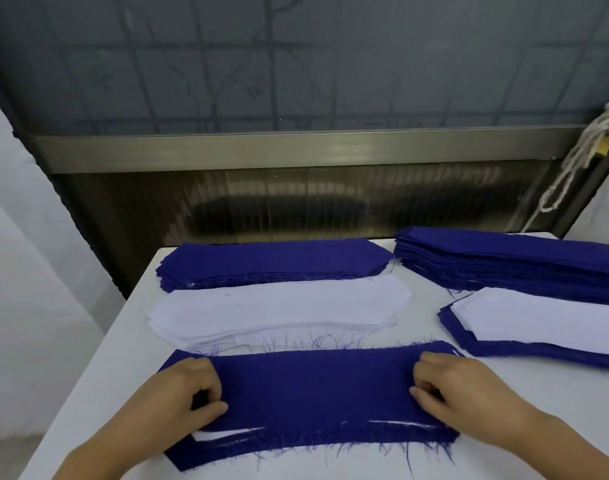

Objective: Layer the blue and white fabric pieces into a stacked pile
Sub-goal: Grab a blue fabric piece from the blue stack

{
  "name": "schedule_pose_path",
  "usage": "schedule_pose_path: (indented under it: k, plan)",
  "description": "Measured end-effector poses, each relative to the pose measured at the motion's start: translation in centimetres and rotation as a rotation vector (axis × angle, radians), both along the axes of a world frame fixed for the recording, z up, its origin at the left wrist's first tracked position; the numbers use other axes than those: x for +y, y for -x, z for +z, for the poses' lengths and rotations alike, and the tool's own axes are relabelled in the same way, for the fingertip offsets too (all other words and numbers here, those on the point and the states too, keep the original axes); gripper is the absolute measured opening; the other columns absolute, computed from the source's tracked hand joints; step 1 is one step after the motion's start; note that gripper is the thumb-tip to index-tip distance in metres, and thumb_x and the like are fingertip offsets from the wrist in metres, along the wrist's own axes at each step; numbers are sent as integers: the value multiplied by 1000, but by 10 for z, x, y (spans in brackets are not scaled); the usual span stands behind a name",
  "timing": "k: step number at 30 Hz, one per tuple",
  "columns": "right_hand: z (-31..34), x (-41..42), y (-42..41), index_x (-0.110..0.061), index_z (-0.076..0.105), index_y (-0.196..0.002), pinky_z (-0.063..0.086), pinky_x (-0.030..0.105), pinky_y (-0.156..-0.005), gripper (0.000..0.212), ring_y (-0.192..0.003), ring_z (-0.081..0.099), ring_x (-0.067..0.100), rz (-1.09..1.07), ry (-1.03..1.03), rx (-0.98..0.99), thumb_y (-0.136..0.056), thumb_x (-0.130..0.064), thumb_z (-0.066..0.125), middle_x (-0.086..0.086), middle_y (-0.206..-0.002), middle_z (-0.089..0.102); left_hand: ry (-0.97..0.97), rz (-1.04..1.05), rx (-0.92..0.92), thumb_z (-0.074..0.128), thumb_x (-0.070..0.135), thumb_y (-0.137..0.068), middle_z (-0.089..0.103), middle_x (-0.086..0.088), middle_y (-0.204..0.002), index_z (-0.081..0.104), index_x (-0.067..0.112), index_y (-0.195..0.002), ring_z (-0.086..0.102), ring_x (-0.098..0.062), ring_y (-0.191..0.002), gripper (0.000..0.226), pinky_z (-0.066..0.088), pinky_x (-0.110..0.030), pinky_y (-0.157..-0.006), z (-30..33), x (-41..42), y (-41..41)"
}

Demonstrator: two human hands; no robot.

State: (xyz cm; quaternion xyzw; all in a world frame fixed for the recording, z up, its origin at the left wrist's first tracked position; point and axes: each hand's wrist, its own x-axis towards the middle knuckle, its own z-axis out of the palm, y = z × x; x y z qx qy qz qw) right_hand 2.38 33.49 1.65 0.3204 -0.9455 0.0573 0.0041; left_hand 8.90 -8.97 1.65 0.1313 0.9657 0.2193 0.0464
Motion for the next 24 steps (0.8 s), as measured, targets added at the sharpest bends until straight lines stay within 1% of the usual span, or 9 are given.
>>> schedule_pose_path:
  k: [3,6,9,11,13,15,17,21,24]
  plan:
    - [8,3,13,-26,40,-74,30,19,-58,26,-65,42,5,-20,-123,-73,-91,-45,38,-12,-80,47,56,-24,-115,68,43,-79,55,24,-96,58,35,-75,55,-2,-84,14,46,-17,-73,6,-9,5]
    - [15,1,28,-25,44,-74,31,16,-56,26,-61,42,4,-19,-200,-86,-89,-46,40,-14,-77,47,97,-27,-192,67,44,-78,55,27,-95,59,40,-78,55,1,-83,9,45,-14,-72,16,-14,15]
    - [22,-16,48,-30,50,-75,39,14,-63,25,-67,49,2,-19,-42,-66,-92,-46,45,-17,-78,49,70,14,-87,66,39,-85,57,23,-90,61,40,-78,55,2,-86,8,46,-15,-74,25,-2,36]
    - [25,-33,66,-32,55,-80,45,20,-68,16,-73,52,2,-29,124,-27,-94,-40,50,-17,-82,51,32,68,35,65,35,-88,57,23,-91,61,41,-83,55,2,-87,9,46,-15,-77,27,9,54]
    - [27,-49,87,-30,59,-93,45,21,-71,8,-80,53,4,-43,232,11,-95,-34,53,-18,-91,51,18,137,148,64,32,-89,55,24,-97,61,39,-92,55,-1,-90,8,44,-15,-78,27,19,76]
    - [25,-65,111,-26,60,-109,42,18,-78,14,-90,53,5,-59,258,48,-97,-31,53,-15,-106,52,12,199,241,63,28,-90,55,20,-104,64,33,-100,53,-2,-94,11,41,-16,-80,26,27,101]
    - [22,-81,134,-24,58,-117,39,17,-84,21,-99,49,5,-79,265,83,-97,-28,54,-10,-116,52,7,250,297,63,26,-91,57,14,-109,65,28,-107,50,-2,-97,16,39,-16,-81,26,34,126]
    - [17,-106,170,-23,57,-120,43,25,-93,22,-110,48,10,-126,286,36,-98,-27,52,-5,-122,54,7,309,238,59,28,-94,57,6,-123,62,22,-121,53,-8,-105,28,41,-19,-85,24,44,169]
    - [9,-114,187,-22,56,-119,44,30,-96,22,-111,47,13,-167,270,-69,-99,-29,51,-3,-123,53,6,308,131,58,32,-95,58,3,-123,62,20,-120,54,-13,-106,28,44,-24,-89,18,45,186]
